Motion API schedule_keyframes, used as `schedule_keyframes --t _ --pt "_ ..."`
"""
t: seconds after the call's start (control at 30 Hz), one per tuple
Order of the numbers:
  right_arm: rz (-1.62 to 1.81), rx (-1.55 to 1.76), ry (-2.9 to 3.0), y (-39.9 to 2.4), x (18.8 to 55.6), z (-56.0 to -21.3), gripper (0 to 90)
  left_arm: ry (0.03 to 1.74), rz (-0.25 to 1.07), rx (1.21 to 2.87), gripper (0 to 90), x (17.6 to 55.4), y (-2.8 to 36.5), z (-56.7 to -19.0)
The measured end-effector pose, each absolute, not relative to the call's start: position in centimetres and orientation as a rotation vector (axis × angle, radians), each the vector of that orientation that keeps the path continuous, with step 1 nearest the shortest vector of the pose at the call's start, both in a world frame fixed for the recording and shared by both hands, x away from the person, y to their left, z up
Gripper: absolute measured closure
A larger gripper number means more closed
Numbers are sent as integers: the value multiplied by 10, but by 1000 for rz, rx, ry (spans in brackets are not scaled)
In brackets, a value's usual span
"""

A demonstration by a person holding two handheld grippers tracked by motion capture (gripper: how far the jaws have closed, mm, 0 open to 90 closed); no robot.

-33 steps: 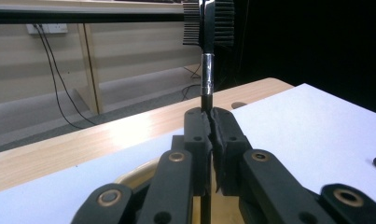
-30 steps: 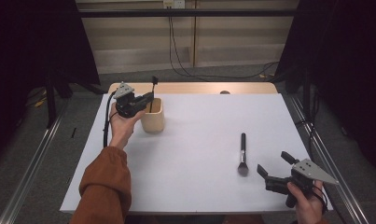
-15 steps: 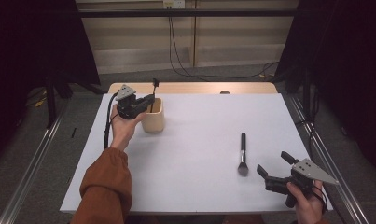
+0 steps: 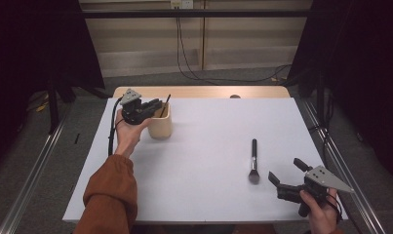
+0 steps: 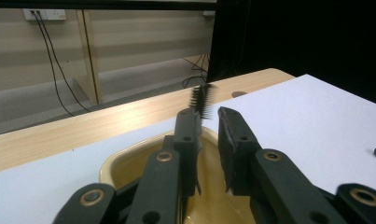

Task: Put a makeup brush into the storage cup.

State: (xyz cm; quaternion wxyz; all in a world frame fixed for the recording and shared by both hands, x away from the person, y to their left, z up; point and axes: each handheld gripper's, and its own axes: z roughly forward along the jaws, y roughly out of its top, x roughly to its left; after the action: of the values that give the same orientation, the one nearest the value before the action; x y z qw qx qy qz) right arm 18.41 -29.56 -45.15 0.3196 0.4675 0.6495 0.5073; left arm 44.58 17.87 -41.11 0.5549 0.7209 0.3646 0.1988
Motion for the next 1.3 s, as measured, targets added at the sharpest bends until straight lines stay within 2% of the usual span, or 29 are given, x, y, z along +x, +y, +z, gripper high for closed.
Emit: schedule_keyframes --t 0.1,0.4,0.67,0.87,1.03,1.3 --pt "1334 1227 1709 -296 184 -452 0 857 470 1701 759 445 179 -411" --pt "1333 1226 1709 -295 184 -451 0 867 494 1686 571 442 181 -408" --pt "1334 1225 1710 -295 184 -451 0 891 502 1699 308 438 182 -406" --pt "1336 1226 1708 -295 185 -451 0 913 504 1683 166 434 185 -403" --pt "1335 1228 1708 -295 185 -451 0 957 504 1677 84 430 190 -403" --pt "1335 1225 1711 -294 185 -451 0 954 461 1659 30 419 192 -402"
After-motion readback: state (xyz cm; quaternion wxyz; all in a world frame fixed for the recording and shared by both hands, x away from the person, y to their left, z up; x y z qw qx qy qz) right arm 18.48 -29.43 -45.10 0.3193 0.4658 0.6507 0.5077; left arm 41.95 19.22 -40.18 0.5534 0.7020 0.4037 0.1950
